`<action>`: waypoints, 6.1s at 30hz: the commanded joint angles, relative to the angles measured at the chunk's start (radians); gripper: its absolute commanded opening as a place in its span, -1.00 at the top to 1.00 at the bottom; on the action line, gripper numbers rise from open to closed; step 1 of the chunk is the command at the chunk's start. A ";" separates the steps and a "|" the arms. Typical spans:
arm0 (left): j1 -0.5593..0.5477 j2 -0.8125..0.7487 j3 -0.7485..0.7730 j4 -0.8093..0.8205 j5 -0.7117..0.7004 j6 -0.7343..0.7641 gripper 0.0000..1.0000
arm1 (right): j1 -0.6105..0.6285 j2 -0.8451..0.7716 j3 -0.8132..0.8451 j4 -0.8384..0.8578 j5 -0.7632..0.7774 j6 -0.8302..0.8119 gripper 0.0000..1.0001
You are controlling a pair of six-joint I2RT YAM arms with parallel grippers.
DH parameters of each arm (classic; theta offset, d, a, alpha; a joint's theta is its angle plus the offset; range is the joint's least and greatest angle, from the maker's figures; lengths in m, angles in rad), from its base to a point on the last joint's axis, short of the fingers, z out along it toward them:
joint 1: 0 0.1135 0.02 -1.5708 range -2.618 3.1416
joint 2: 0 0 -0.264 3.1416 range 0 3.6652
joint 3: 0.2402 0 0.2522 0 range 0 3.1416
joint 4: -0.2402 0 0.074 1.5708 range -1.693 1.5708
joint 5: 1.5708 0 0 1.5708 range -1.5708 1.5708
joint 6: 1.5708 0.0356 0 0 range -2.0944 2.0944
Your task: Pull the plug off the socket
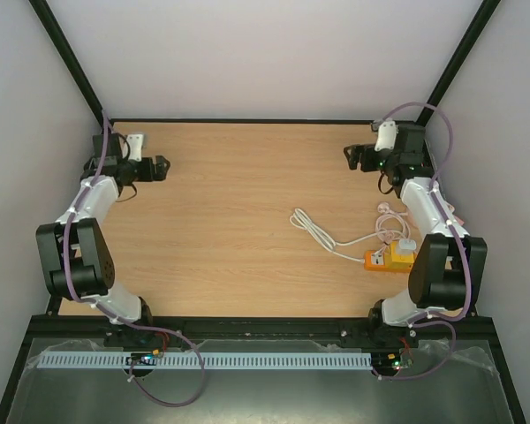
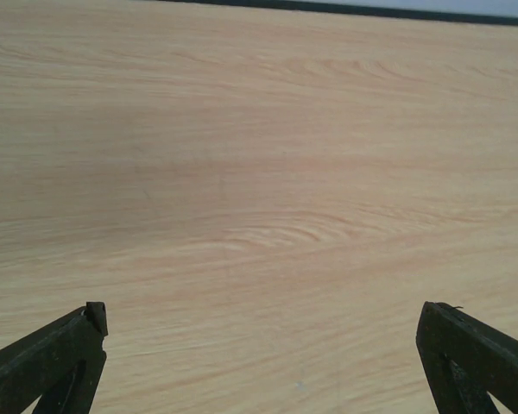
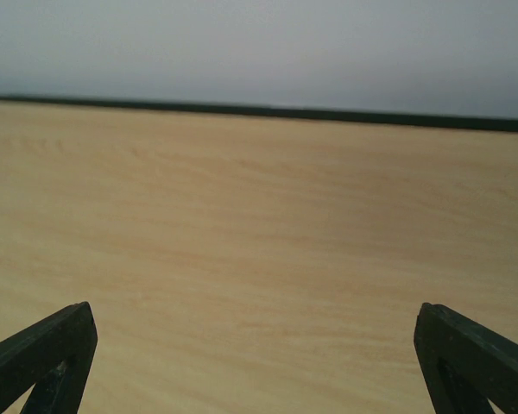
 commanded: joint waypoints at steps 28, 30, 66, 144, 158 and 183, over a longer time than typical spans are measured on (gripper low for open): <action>-0.125 -0.190 -0.117 -0.055 0.104 0.114 -0.99 | 0.535 0.057 -0.068 -0.681 0.319 -0.427 -0.70; -0.126 -0.195 -0.125 -0.046 0.102 0.113 -0.99 | 0.538 0.069 -0.086 -0.668 0.331 -0.423 -0.60; -0.129 -0.156 -0.098 -0.031 0.123 0.082 -0.99 | 0.620 0.288 0.108 -0.582 0.226 -0.307 0.86; -0.292 0.103 0.113 -0.444 0.302 0.804 -0.99 | 0.487 0.005 0.256 -0.442 -0.144 -0.277 -0.97; -0.552 0.250 0.094 -0.340 0.084 1.032 -0.64 | 0.220 -0.189 0.021 -0.463 -0.275 -0.324 -0.97; -0.463 0.182 -0.062 -0.329 -0.003 1.192 0.80 | 0.165 -0.193 -0.196 -0.405 -0.406 -0.520 -0.99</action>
